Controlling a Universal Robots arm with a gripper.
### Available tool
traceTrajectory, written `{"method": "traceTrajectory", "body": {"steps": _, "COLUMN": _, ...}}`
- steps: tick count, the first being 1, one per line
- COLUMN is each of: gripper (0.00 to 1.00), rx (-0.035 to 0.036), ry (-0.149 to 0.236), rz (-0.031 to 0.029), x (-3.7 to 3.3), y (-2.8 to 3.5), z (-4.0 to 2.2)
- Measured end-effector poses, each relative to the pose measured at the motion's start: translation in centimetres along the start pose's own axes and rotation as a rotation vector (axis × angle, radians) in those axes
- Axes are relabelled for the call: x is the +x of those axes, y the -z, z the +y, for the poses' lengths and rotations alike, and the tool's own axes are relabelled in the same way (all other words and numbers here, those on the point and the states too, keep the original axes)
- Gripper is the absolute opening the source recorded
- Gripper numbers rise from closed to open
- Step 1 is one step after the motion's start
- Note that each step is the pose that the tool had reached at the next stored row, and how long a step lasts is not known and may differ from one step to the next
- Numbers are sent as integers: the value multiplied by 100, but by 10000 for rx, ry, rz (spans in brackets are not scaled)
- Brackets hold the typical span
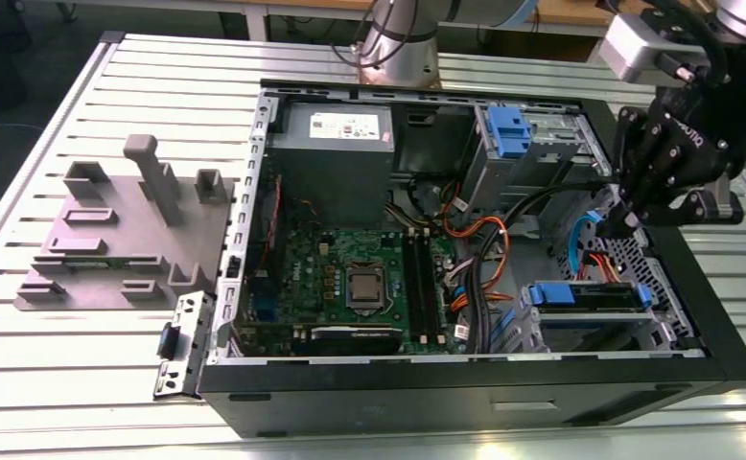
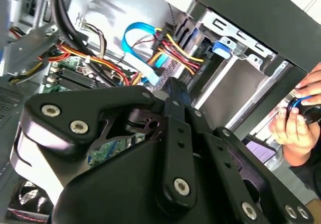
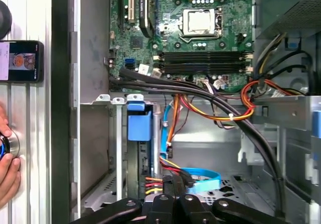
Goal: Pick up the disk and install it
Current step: 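Insert the second disk wire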
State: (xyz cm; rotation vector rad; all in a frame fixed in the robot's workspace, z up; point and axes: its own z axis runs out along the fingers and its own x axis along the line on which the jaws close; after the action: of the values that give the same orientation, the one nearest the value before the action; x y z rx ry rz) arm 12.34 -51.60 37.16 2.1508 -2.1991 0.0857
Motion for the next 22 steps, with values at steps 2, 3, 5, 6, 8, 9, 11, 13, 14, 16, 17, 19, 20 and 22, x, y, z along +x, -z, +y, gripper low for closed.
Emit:
{"method": "traceTrajectory", "body": {"steps": 2, "gripper": 11, "rx": 0, "ry": 0, "rz": 20, "x": -45, "y": 14, "z": 1}}
{"method": "traceTrajectory", "body": {"steps": 3, "gripper": 11, "rx": 1, "ry": 0, "rz": 37, "x": -67, "y": 18, "z": 2}}
{"method": "traceTrajectory", "body": {"steps": 5, "gripper": 11, "rx": 2, "ry": -1, "rz": 81, "x": -115, "y": 22, "z": 3}}
{"method": "traceTrajectory", "body": {"steps": 6, "gripper": 11, "rx": 2, "ry": -1, "rz": 91, "x": -127, "y": 22, "z": 3}}
{"method": "traceTrajectory", "body": {"steps": 8, "gripper": 11, "rx": 4, "ry": -1, "rz": 184, "x": -148, "y": 24, "z": 3}}
{"method": "traceTrajectory", "body": {"steps": 9, "gripper": 11, "rx": 5, "ry": -1, "rz": 228, "x": -156, "y": 26, "z": 4}}
{"method": "traceTrajectory", "body": {"steps": 11, "gripper": 11, "rx": 5, "ry": -2, "rz": 257, "x": -156, "y": 35, "z": 4}}
{"method": "traceTrajectory", "body": {"steps": 13, "gripper": 11, "rx": 6, "ry": -2, "rz": 269, "x": -159, "y": 35, "z": 4}}
{"method": "traceTrajectory", "body": {"steps": 14, "gripper": 11, "rx": 6, "ry": -2, "rz": 288, "x": -161, "y": 37, "z": 4}}
{"method": "traceTrajectory", "body": {"steps": 16, "gripper": 11, "rx": 7, "ry": -2, "rz": 350, "x": -166, "y": 36, "z": 4}}
{"method": "traceTrajectory", "body": {"steps": 17, "gripper": 11, "rx": 8, "ry": -2, "rz": 374, "x": -170, "y": 32, "z": 4}}
{"method": "traceTrajectory", "body": {"steps": 19, "gripper": 11, "rx": 9, "ry": -3, "rz": 403, "x": -183, "y": 18, "z": 4}}
{"method": "traceTrajectory", "body": {"steps": 20, "gripper": 17, "rx": 9, "ry": -3, "rz": 413, "x": -192, "y": 11, "z": 4}}
{"method": "traceTrajectory", "body": {"steps": 22, "gripper": 24, "rx": 10, "ry": -3, "rz": 456, "x": -208, "y": -6, "z": 5}}
